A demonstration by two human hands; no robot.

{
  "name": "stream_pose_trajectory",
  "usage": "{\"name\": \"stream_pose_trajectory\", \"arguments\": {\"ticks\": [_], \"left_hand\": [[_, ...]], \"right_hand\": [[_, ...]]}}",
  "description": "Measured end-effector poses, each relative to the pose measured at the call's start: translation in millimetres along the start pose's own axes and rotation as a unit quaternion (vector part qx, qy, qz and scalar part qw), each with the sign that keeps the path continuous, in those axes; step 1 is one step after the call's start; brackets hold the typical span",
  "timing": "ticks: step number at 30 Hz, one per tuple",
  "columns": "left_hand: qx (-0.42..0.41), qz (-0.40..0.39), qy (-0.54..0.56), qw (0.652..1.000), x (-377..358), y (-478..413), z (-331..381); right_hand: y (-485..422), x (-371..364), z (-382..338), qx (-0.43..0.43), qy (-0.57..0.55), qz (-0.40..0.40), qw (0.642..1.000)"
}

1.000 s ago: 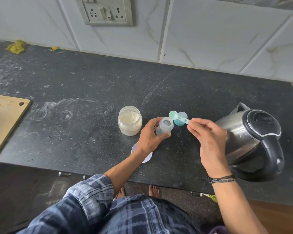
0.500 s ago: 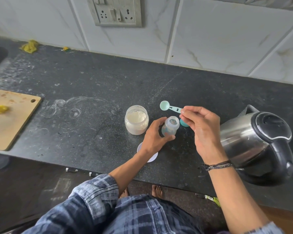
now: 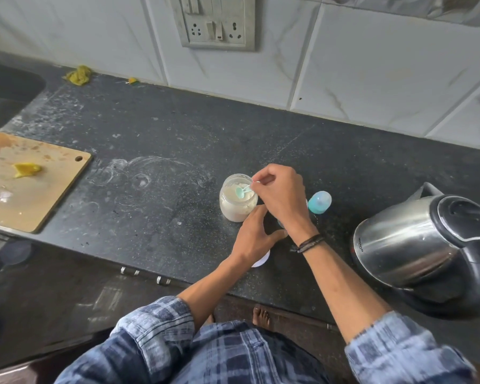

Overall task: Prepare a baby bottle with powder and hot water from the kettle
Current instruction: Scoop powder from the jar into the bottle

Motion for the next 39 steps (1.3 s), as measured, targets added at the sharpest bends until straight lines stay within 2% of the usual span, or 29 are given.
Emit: {"name": "stream_pose_trajectory", "arguments": {"ticks": [5, 14, 23, 32, 39], "left_hand": [[-0.003, 0.003, 0.008, 1.0, 0.3, 4.3, 2.6], [-0.01, -0.012, 0.007, 1.0, -4.4, 1.5, 2.1], [0.023, -0.041, 0.035, 0.998, -23.7, -13.9, 8.9], [0.037, -0.018, 0.065, 0.997, -41.9, -22.6, 14.2], [0.064, -0.068, 0.157, 0.983, -47.7, -28.6, 11.1]], "right_hand": [[-1.5, -13.9, -10.0, 0.017, 0.056, -0.019, 0.998], [21.7, 13.9, 1.5, 0.03, -0.01, 0.046, 0.998], [58.5, 87.9, 75.7, -0.043, -0.072, 0.124, 0.989], [109.0, 130.8, 119.4, -0.078, -0.084, 0.172, 0.978], [149.1, 176.7, 125.1, -0.049, -0.013, 0.305, 0.951]]}}
Point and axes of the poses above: each hand's wrist, its own y-axis away from the middle knuckle, its own x-axis out of the back of the hand, z = x × y, the point moved 7 cm from there along -y, towards the middle knuckle, and after that the axes turned 14 degrees about y, right-handed, at the moved point
